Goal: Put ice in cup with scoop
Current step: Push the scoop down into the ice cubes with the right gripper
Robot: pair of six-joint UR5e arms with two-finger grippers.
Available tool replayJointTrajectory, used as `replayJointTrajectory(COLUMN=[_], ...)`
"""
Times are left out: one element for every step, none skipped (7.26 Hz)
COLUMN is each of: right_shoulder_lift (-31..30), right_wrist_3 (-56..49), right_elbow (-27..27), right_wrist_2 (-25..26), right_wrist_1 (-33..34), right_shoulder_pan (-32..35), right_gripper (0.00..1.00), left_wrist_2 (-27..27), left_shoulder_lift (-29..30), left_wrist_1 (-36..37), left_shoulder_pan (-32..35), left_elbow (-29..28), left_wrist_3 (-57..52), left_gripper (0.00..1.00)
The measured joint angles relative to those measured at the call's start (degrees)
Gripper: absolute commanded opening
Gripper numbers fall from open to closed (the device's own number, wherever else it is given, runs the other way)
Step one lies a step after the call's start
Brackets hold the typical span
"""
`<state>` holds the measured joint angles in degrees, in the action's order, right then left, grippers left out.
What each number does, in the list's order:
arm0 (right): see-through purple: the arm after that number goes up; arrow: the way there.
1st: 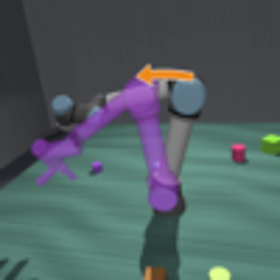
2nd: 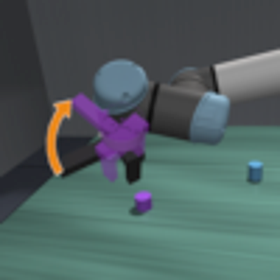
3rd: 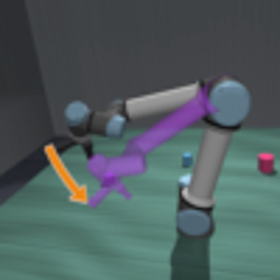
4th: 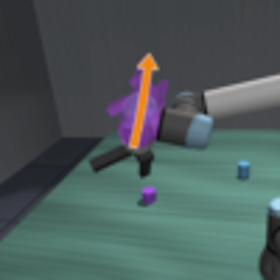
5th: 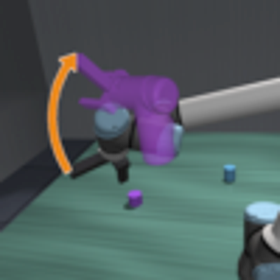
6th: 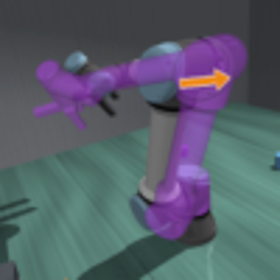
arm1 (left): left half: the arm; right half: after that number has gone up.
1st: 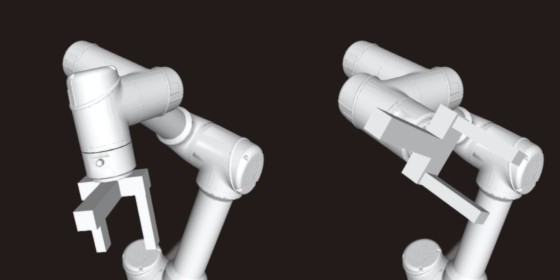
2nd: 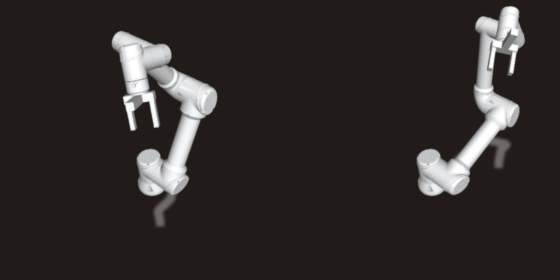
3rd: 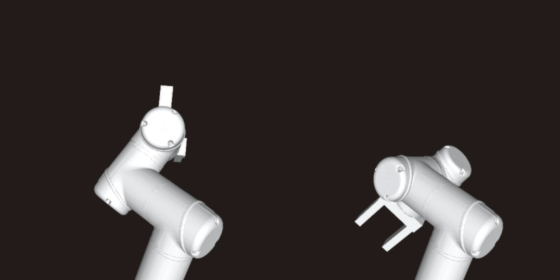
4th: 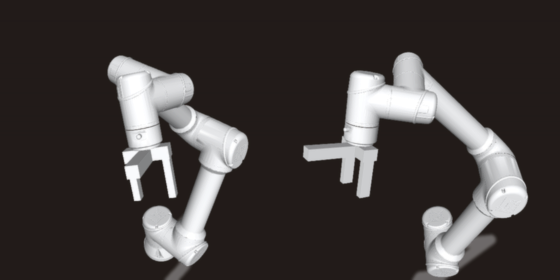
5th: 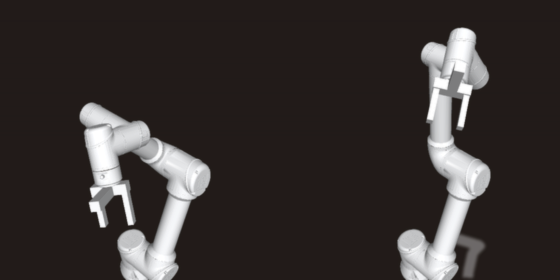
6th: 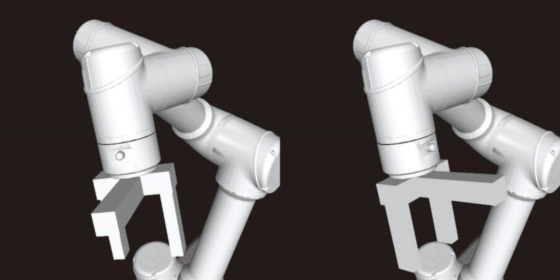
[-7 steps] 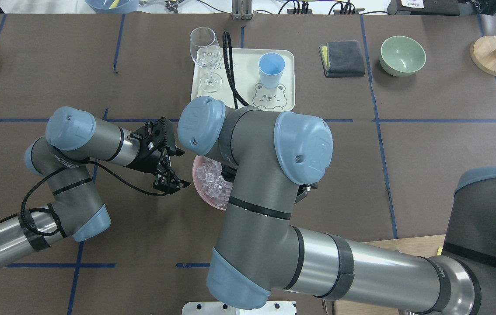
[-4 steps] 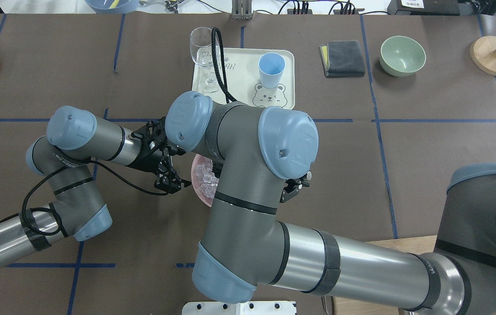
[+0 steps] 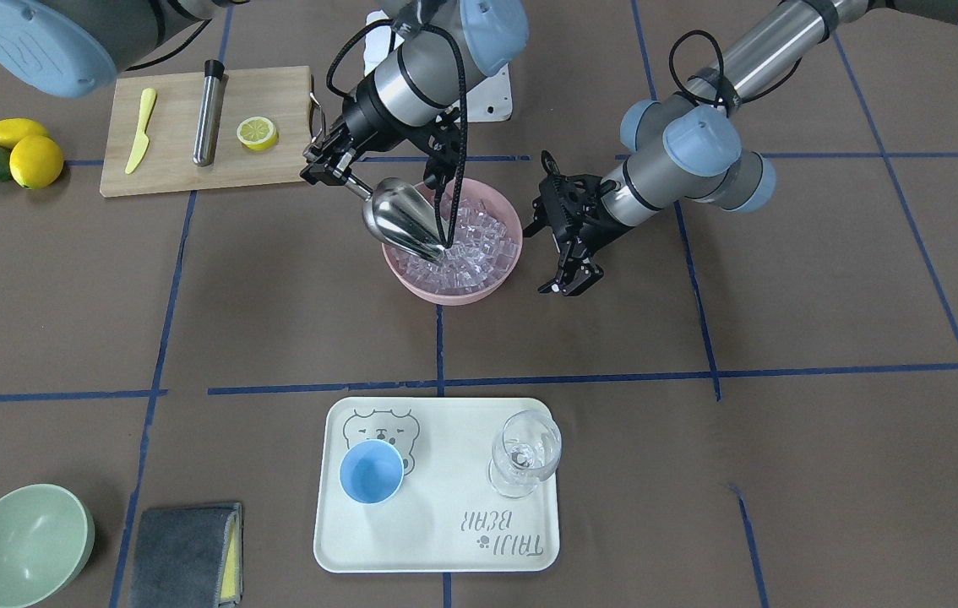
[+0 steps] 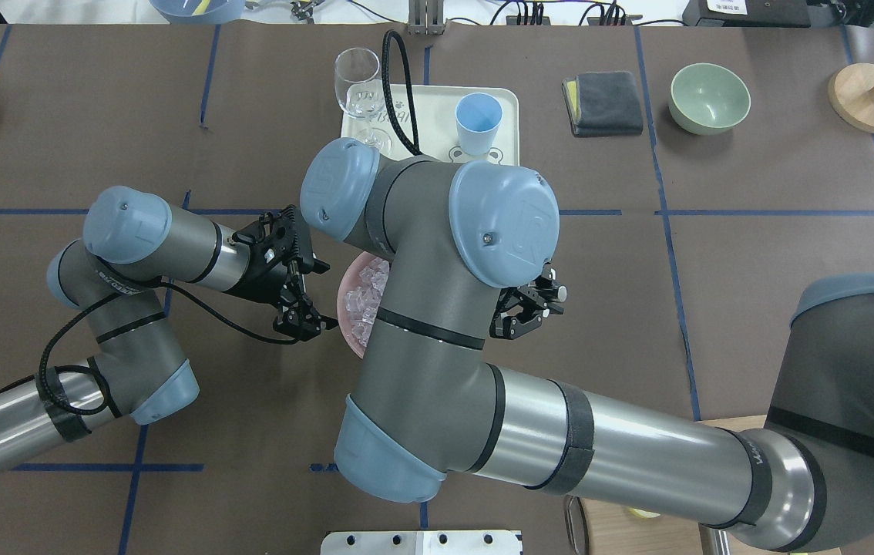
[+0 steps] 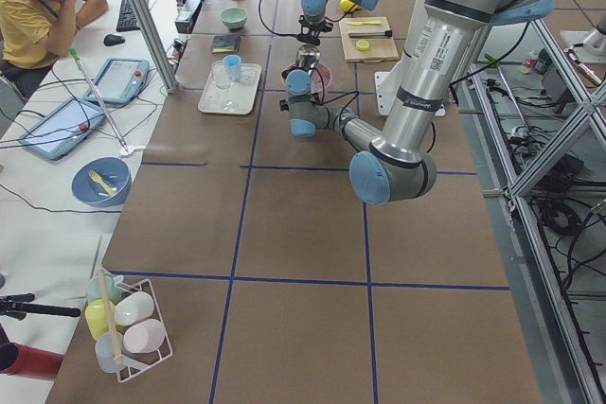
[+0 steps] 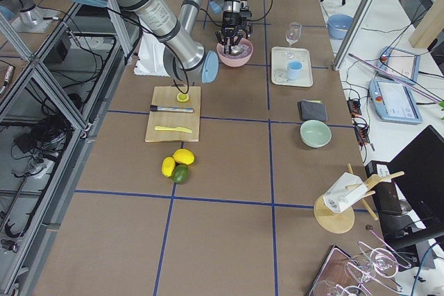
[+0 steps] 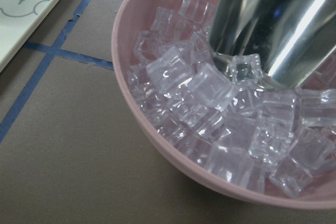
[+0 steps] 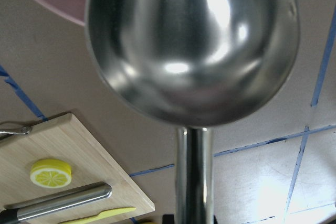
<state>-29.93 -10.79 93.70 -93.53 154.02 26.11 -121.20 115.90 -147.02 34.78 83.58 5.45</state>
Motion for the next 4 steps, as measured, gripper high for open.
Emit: replayJointTrajectory(right_shoulder_lift=[0.4,0.8,1.0,1.4], right_wrist_3=[-0.1,-0.1,-0.2,-0.2], right_elbow=[0.0,-0.3,-1.1,-2.6], right_wrist_2=[0.0,0.1,0.2,0.2], right_wrist_1=[1.4,2.3,2.6,2.5], right_shoulder_pan=[0.1,0.1,0.0,-0.2], right_gripper=[0.00,0.00,0.00,0.00], left_wrist_2=[0.0,0.0,0.0,0.0], left_shoulder_lift=[0.0,0.0,0.0,0.0], left_wrist_1=[-0.1,-0.2,-0.3,-0.4], left_shoulder_pan=[0.0,0.0,0.0,0.0], left_elbow=[0.0,0.0,0.0,0.0], left_wrist_3=[0.0,0.0,0.0,0.0], left_gripper=[1.00,1.00,1.00,1.00])
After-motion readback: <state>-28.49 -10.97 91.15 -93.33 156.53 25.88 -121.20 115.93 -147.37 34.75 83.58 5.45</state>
